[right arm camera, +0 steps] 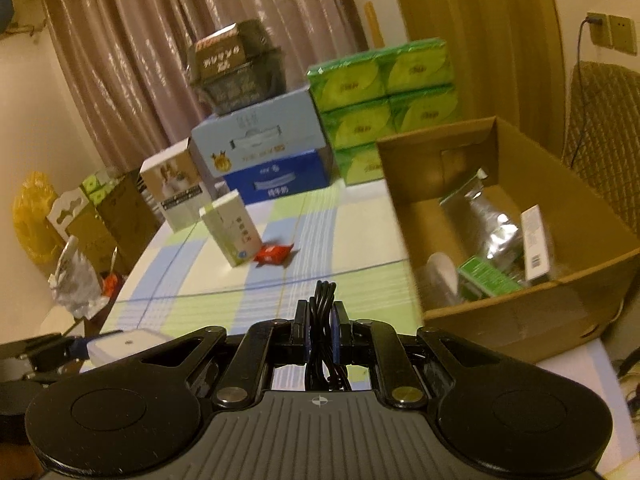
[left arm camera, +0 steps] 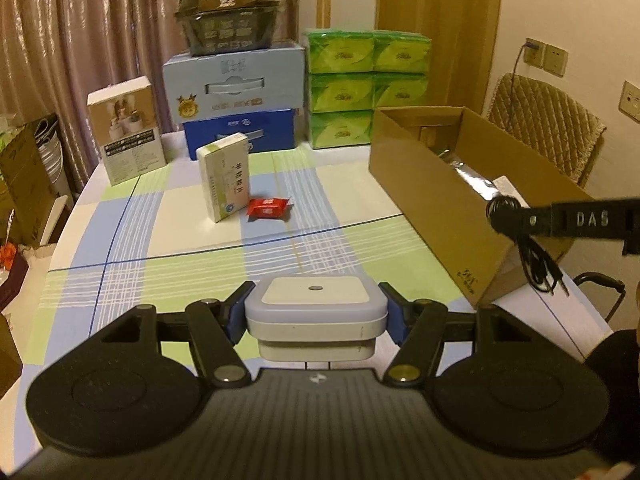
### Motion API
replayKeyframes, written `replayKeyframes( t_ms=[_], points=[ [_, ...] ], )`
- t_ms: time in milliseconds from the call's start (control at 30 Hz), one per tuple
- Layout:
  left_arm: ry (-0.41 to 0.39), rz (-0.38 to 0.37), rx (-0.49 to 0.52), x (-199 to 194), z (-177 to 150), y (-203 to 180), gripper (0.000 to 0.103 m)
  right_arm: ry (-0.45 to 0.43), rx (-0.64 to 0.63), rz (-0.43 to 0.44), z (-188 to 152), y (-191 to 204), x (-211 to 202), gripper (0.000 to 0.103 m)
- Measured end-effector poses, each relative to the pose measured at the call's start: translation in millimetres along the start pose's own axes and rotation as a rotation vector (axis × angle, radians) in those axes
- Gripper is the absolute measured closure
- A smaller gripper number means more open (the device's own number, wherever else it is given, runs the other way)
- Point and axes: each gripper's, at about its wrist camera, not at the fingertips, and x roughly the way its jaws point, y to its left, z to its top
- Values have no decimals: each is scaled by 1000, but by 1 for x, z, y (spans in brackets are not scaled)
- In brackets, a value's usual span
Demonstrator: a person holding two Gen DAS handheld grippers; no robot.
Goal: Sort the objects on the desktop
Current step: 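Carry the night-light and cable over the cardboard box with both tools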
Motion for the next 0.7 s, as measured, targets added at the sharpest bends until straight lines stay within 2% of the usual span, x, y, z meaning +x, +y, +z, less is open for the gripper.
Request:
replayKeyframes(
  t_ms=[333, 700],
  points=[
    [-24, -49, 61, 0, 18, -40, 43, -67, 45, -62, 17, -39, -35, 96],
    [-40, -139, 104, 22, 44, -94, 43, -106, 87, -135, 32, -91, -54, 96]
  ],
)
